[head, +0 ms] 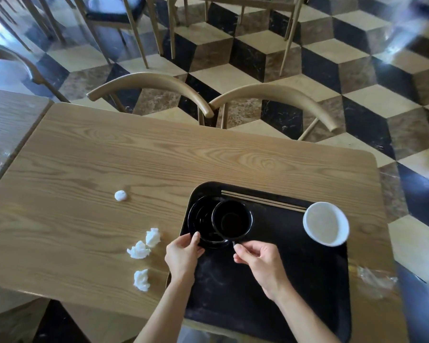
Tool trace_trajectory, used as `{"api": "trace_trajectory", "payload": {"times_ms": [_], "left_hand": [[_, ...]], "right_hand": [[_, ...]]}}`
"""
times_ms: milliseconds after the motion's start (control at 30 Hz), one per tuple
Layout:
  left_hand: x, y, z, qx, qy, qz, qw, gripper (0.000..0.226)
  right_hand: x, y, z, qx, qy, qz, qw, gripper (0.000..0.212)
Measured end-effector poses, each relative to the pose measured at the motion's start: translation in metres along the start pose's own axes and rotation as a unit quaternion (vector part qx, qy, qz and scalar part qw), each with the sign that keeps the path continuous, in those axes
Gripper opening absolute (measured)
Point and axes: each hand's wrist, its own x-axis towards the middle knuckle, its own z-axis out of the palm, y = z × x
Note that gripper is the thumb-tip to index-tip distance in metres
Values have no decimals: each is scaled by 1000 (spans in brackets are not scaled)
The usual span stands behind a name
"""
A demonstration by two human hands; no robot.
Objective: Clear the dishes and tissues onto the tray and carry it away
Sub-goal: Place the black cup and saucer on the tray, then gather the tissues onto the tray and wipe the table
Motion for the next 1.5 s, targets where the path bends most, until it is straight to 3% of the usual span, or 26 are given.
{"api": "trace_trajectory", "payload": {"times_ms": [200,400,667,867,967,1033,1133,1200,1300,1433,1500], "left_hand": [[-2,-12,-3,-29,-29,-51,998,3],[6,-14,-9,-12,-59,-63,996,10],[11,-18,-13,27,-93,-55,994,17],[5,-8,-19,42,-116,-49,991,10],[-2,-1,-28,117,-127,9,985,12],[-6,4,-42,187,-133,84,970,11],[-10,9,-77,238,-107,150,954,9],[-9,5,-107,258,-60,191,945,10],[1,-14,-152,324,11,249,913,11],[27,-36,-199,477,45,276,833,38],[43,-48,-212,556,31,277,783,55]], "right_hand": [[-4,16,34,9,-4,28,1000,9],[-3,13,65,89,-26,57,994,11],[-5,10,81,126,30,96,987,8],[-4,11,80,-8,90,42,995,11],[-5,9,75,-110,86,-5,990,15],[-8,7,71,-191,109,-52,974,16],[-21,8,67,-267,161,-194,930,21],[-34,7,75,-282,111,-271,914,19],[-43,8,102,-316,-28,-297,901,10],[-32,12,155,-451,-164,-280,831,52],[-25,13,184,-506,-186,-278,795,62]]}}
